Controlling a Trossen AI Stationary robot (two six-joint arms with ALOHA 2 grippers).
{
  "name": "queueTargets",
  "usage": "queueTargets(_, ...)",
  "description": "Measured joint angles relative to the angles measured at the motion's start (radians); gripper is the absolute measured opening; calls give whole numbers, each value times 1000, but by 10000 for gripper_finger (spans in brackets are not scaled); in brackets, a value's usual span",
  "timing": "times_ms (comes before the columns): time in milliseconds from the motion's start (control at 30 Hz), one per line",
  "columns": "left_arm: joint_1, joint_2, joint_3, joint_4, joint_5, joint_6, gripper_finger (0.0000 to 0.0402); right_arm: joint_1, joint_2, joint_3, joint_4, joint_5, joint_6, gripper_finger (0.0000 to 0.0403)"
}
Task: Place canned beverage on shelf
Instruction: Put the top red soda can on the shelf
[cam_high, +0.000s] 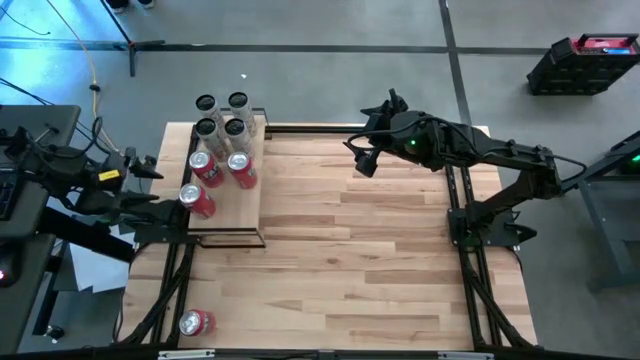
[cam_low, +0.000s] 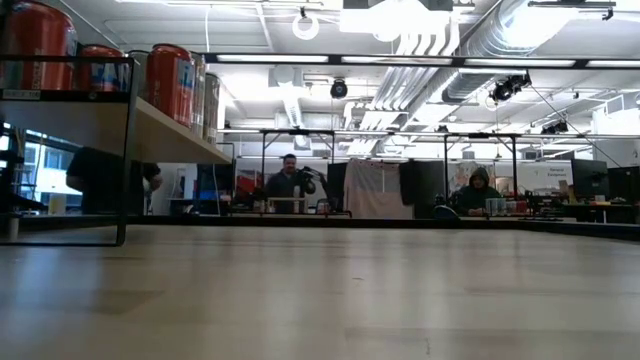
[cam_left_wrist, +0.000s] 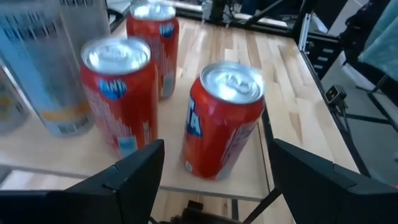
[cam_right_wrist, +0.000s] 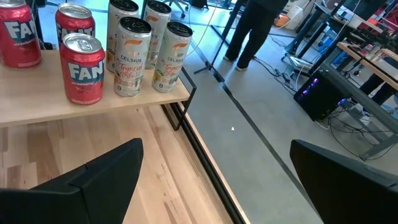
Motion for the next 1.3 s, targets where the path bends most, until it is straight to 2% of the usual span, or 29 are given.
queueTargets(233, -1, -44, -115, 7, -3, -127, 282, 0, 0, 0, 0, 0, 0, 392)
queueTargets(433, -1, -44, -171, 99, -28, -222, 282, 0, 0, 0, 0, -1, 0, 392)
queueTargets(567, -1, -39, -173, 101, -93, -215, 282, 0, 0, 0, -1, -2, 0, 392)
queueTargets(733, -1, -44, -175, 59, -93, -204, 282, 0, 0, 0, 0, -2, 0, 392)
queueTargets(967, -1, -45, -175, 106, -37, -54, 282, 0, 0, 0, -1, -1, 0, 392)
queueTargets(1300, -1, -45, -175, 121, 73, -48, 292, 0, 0, 0, 0, -1, 0, 392)
